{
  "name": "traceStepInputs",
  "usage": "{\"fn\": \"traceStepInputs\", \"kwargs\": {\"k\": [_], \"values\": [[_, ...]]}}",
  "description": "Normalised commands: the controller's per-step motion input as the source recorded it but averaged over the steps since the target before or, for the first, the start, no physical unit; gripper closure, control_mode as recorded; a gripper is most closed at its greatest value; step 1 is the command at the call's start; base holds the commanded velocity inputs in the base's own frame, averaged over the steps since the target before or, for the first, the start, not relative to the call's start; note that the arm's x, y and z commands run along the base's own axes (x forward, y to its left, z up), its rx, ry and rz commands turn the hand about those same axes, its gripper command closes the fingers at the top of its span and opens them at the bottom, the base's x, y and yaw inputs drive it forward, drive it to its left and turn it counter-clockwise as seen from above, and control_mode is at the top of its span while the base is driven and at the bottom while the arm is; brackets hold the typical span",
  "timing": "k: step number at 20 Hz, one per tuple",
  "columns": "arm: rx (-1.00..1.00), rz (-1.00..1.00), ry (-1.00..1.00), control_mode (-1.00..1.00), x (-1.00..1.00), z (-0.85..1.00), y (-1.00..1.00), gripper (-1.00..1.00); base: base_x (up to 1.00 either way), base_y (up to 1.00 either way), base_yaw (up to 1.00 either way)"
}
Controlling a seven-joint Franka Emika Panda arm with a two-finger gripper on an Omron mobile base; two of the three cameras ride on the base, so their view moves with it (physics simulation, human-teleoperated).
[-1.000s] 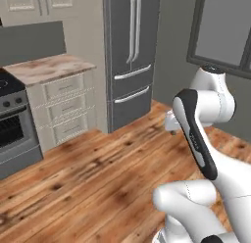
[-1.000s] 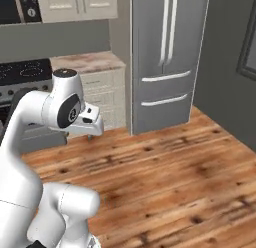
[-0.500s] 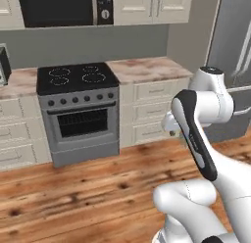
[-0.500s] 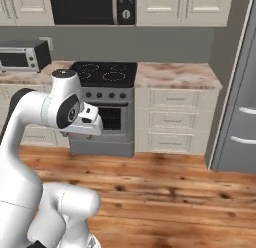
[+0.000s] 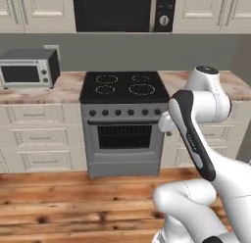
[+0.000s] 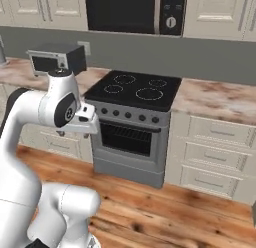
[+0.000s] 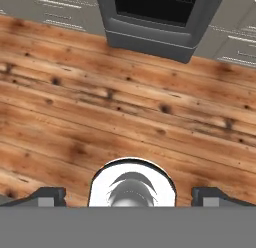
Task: Navigate to the microwave.
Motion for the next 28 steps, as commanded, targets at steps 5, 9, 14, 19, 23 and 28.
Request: {"fn": "traceStepInputs", "kwargs": {"k": [5,9,14,19,23,28], "values": [[0.0,0.0,0.0,1.0,0.0,0.0,0.0,-1.0,0.83,0.02,0.0],[0.0,0.0,0.0,1.0,0.0,0.0,0.0,-1.0,0.89,0.14,0.0],[0.0,0.0,0.0,1.0,0.0,0.0,0.0,-1.0,0.88,0.24,-0.02],[0.0,0.0,0.0,1.0,0.0,0.0,0.0,-1.0,0.66,0.26,-0.07],[0.0,0.0,0.0,1.0,0.0,0.0,0.0,-1.0,0.53,0.31,-0.11],[0.0,0.0,0.0,1.0,0.0,0.0,0.0,-1.0,0.47,0.35,-0.14]]}}
